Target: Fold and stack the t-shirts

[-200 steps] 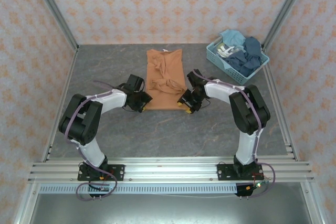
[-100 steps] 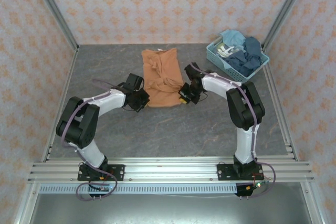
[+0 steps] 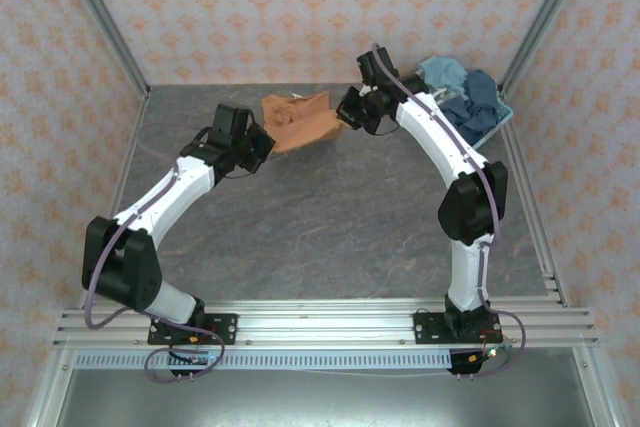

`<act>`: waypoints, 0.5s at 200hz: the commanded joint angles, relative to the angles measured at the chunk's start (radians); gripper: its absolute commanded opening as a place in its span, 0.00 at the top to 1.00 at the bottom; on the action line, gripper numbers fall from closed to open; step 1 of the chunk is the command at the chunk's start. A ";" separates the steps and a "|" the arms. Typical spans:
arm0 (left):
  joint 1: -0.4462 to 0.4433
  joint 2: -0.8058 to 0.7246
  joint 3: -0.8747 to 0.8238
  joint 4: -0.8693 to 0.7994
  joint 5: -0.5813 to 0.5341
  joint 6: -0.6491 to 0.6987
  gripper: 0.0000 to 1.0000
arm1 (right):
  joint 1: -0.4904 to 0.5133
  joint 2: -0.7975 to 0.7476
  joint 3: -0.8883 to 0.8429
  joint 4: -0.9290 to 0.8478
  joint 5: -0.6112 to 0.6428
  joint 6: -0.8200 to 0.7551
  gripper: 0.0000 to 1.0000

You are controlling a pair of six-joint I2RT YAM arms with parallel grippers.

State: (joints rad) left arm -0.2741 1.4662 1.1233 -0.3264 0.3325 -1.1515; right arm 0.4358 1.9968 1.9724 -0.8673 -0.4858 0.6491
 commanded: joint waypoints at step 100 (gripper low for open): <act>-0.233 -0.375 -0.684 -0.127 0.008 -0.146 1.00 | 0.234 -0.385 -0.913 0.075 -0.150 0.057 1.00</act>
State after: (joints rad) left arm -0.4725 1.2221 0.5014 -0.3569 0.3962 -1.2232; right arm 0.6346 1.7252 1.1137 -0.7559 -0.6426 0.6800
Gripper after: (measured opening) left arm 0.046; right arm 0.043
